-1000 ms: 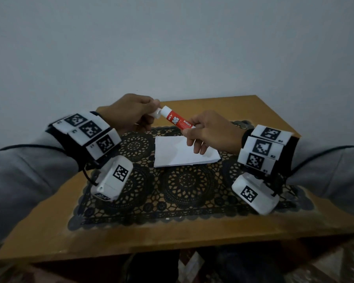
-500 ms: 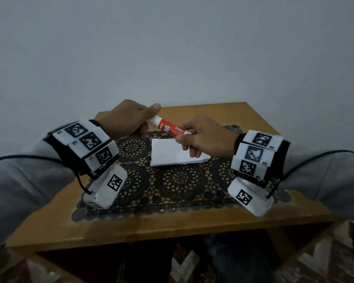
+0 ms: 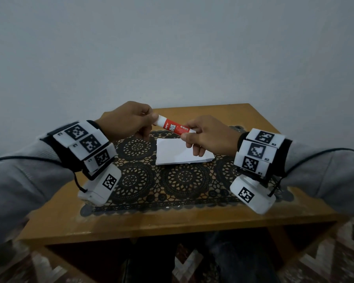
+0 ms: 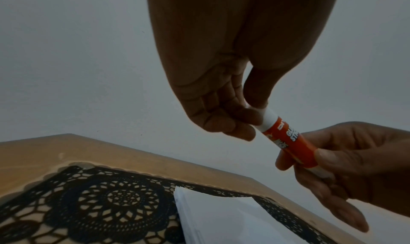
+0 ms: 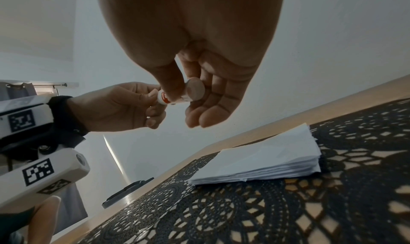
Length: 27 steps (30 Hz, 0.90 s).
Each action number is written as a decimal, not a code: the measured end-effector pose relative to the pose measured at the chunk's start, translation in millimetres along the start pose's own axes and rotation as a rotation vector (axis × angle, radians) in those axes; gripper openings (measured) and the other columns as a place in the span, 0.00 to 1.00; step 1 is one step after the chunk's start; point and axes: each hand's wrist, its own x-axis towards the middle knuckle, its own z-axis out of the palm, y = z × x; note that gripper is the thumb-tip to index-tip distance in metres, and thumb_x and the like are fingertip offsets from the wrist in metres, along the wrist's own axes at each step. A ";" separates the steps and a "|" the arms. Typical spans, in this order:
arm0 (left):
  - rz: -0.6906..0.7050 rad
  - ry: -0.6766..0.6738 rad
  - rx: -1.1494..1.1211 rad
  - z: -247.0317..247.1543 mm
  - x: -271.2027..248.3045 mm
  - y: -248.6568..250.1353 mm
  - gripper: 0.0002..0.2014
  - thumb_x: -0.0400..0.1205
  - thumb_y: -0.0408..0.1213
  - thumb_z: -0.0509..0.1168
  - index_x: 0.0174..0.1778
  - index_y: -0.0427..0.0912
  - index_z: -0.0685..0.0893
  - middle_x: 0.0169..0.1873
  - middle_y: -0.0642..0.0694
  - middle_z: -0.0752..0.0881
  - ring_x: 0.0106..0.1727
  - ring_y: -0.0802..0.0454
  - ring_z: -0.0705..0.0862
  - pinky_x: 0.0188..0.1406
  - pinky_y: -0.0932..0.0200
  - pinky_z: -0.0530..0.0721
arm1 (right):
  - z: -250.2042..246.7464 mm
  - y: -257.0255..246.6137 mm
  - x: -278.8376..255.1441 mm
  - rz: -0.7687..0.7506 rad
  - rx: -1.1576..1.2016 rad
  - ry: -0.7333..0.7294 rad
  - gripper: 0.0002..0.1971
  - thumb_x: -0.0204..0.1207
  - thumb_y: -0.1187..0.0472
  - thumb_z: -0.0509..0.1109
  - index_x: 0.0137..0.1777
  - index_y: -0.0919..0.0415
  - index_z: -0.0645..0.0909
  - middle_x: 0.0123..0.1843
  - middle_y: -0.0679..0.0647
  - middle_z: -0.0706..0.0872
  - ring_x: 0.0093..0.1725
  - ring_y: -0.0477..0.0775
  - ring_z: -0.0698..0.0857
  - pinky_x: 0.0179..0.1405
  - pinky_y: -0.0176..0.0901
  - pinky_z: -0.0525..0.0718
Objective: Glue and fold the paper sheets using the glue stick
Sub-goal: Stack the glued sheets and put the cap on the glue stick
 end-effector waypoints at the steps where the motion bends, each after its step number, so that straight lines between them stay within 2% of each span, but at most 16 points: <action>1: -0.009 -0.001 0.016 0.7 0.3 -0.9 0.16 0.87 0.41 0.56 0.49 0.30 0.81 0.32 0.36 0.84 0.33 0.46 0.84 0.40 0.52 0.82 | -0.2 -0.4 0.0 -0.003 -0.003 0.000 0.13 0.84 0.61 0.65 0.65 0.65 0.80 0.38 0.56 0.85 0.31 0.53 0.86 0.32 0.43 0.88; 4: -0.037 -0.006 -0.037 2.5 0.0 -3.3 0.19 0.88 0.44 0.54 0.51 0.31 0.81 0.33 0.36 0.84 0.32 0.47 0.83 0.36 0.55 0.80 | 0.1 -1.7 -0.1 -0.002 -0.004 -0.008 0.13 0.84 0.61 0.64 0.65 0.65 0.80 0.39 0.56 0.85 0.31 0.53 0.86 0.32 0.42 0.88; 7: 0.010 -0.010 -0.095 -0.1 -2.0 -5.2 0.08 0.86 0.35 0.59 0.56 0.36 0.79 0.39 0.38 0.86 0.34 0.48 0.85 0.34 0.59 0.82 | 0.4 -0.2 -1.1 0.013 0.018 -0.009 0.11 0.85 0.61 0.63 0.64 0.64 0.79 0.38 0.56 0.84 0.31 0.53 0.86 0.29 0.39 0.86; 10: 0.114 -0.008 0.003 -4.3 -2.7 -8.6 0.06 0.84 0.28 0.62 0.55 0.35 0.80 0.40 0.38 0.87 0.36 0.48 0.86 0.40 0.55 0.86 | 0.1 0.7 -2.6 0.023 0.069 -0.024 0.08 0.85 0.62 0.62 0.61 0.61 0.79 0.37 0.56 0.83 0.30 0.53 0.85 0.29 0.40 0.85; 11: 0.137 -0.008 0.047 -4.1 -2.3 -8.9 0.05 0.84 0.30 0.61 0.53 0.34 0.80 0.38 0.38 0.87 0.35 0.49 0.86 0.41 0.54 0.85 | 0.3 0.5 -3.1 0.022 0.088 -0.028 0.07 0.85 0.63 0.62 0.59 0.60 0.79 0.37 0.57 0.83 0.30 0.53 0.85 0.29 0.40 0.86; 13: 0.132 0.010 0.115 -1.9 -0.4 -7.6 0.11 0.87 0.38 0.58 0.47 0.35 0.81 0.33 0.42 0.86 0.32 0.52 0.84 0.40 0.56 0.83 | 0.6 -0.4 -3.5 0.023 0.124 -0.024 0.06 0.85 0.63 0.62 0.58 0.59 0.78 0.36 0.57 0.83 0.30 0.54 0.85 0.30 0.42 0.86; 15: 0.089 0.012 0.116 -0.6 1.8 -7.0 0.18 0.88 0.44 0.54 0.42 0.37 0.81 0.32 0.42 0.85 0.32 0.51 0.84 0.39 0.56 0.81 | 0.5 -0.6 -3.0 0.023 0.129 -0.022 0.06 0.85 0.63 0.62 0.57 0.60 0.79 0.36 0.57 0.82 0.30 0.54 0.84 0.30 0.42 0.86; 16: 0.083 -0.005 0.111 -0.6 1.6 -6.7 0.18 0.88 0.45 0.53 0.43 0.38 0.81 0.33 0.42 0.85 0.33 0.50 0.84 0.39 0.55 0.81 | 0.1 -0.2 -2.9 0.023 0.123 -0.022 0.06 0.85 0.63 0.62 0.57 0.60 0.79 0.36 0.57 0.82 0.30 0.54 0.84 0.31 0.42 0.86; 19: 0.143 -0.060 0.167 -0.1 -1.6 -8.3 0.06 0.87 0.39 0.57 0.52 0.42 0.78 0.39 0.41 0.87 0.36 0.45 0.86 0.39 0.52 0.83 | -3.1 2.1 -4.1 0.017 0.120 -0.029 0.05 0.86 0.63 0.62 0.57 0.56 0.78 0.36 0.57 0.81 0.30 0.53 0.84 0.31 0.42 0.86; 22: 0.225 -0.039 0.302 3.7 -4.0 -13.2 0.03 0.86 0.36 0.59 0.53 0.45 0.76 0.36 0.44 0.87 0.36 0.45 0.85 0.43 0.45 0.84 | -2.9 3.1 -6.2 0.007 0.118 -0.046 0.06 0.86 0.63 0.61 0.58 0.56 0.78 0.36 0.56 0.81 0.30 0.52 0.84 0.32 0.43 0.87; 24: 0.276 -0.010 0.405 7.4 -4.3 -14.3 0.03 0.86 0.38 0.59 0.53 0.46 0.75 0.34 0.49 0.86 0.34 0.54 0.84 0.43 0.48 0.82 | -0.2 3.8 -6.8 0.006 0.115 -0.050 0.08 0.86 0.63 0.61 0.62 0.58 0.78 0.34 0.55 0.80 0.28 0.51 0.83 0.31 0.43 0.87; 27: 0.323 0.037 0.488 11.6 -3.0 -13.2 0.06 0.87 0.37 0.55 0.56 0.44 0.75 0.33 0.57 0.81 0.35 0.57 0.80 0.39 0.58 0.76 | -1.6 6.2 -7.7 0.000 0.106 -0.045 0.07 0.86 0.63 0.61 0.60 0.58 0.79 0.34 0.55 0.79 0.28 0.51 0.82 0.31 0.43 0.86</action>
